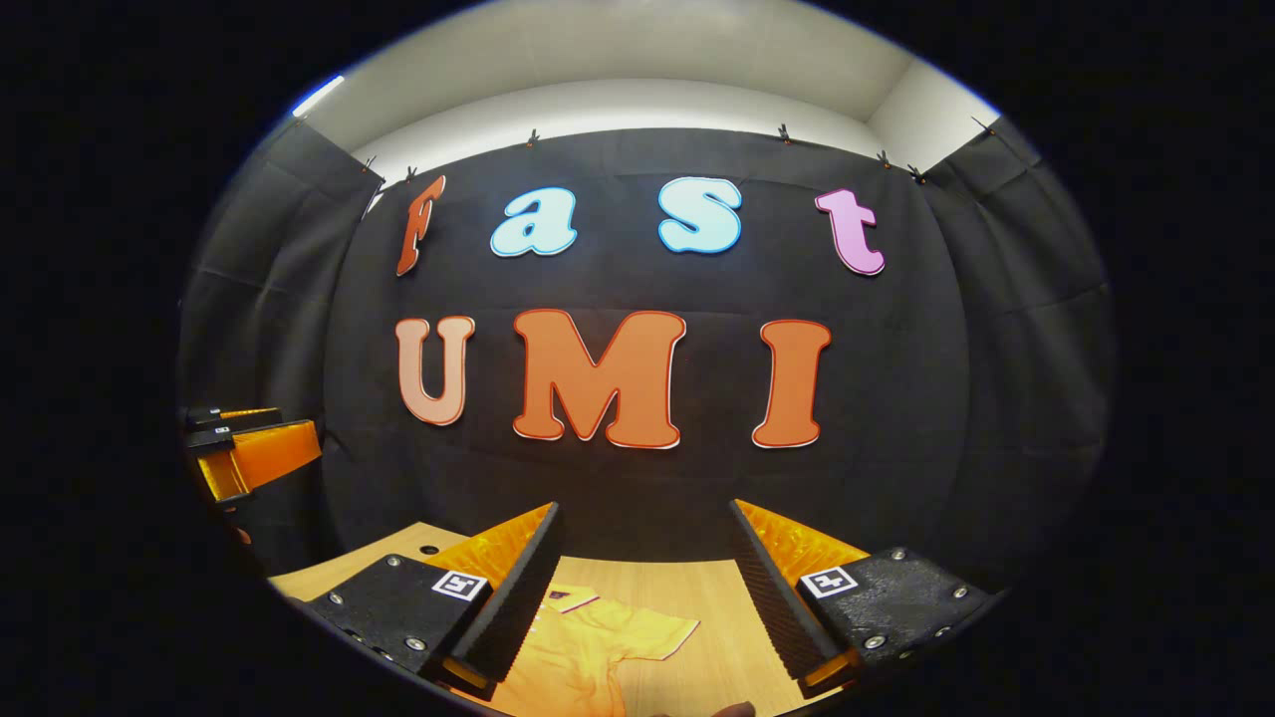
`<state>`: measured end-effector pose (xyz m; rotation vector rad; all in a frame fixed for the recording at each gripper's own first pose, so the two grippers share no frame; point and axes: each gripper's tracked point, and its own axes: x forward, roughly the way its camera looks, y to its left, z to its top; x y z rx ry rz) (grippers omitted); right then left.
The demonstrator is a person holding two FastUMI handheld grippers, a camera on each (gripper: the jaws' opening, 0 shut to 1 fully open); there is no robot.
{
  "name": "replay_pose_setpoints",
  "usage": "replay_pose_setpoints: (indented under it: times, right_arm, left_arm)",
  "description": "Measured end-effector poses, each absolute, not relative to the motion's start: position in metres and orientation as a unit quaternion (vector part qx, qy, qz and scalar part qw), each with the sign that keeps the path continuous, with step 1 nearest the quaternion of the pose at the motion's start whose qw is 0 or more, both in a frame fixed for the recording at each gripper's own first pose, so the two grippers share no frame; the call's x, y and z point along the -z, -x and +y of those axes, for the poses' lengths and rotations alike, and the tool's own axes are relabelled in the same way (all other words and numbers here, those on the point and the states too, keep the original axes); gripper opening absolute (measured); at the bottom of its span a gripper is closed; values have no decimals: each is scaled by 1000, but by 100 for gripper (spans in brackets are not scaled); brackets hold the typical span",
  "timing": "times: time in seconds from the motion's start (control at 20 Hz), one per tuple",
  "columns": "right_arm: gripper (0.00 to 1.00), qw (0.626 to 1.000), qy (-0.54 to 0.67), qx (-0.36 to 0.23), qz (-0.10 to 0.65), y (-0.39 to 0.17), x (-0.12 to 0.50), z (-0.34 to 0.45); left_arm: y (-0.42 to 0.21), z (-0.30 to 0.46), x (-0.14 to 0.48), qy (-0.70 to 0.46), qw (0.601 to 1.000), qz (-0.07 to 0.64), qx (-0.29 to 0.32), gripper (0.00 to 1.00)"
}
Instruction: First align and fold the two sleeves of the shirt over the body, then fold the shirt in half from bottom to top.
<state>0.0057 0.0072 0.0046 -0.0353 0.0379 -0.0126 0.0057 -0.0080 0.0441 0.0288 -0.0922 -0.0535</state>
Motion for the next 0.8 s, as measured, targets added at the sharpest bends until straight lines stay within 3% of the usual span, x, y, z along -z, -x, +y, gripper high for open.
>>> replay_pose_setpoints:
  times: [0.25, 0.8]
  right_arm:
    - [100, 999, 23, 29, 31, -4, 10, 3]
    - [99, 994, 31, 56, 85, -16, 66, 5]
  left_arm:
    - [1, 3, -16, 16, 999, -5, 46, 98]
    - [12, 49, 1, -12, 999, -10, 29, 97]
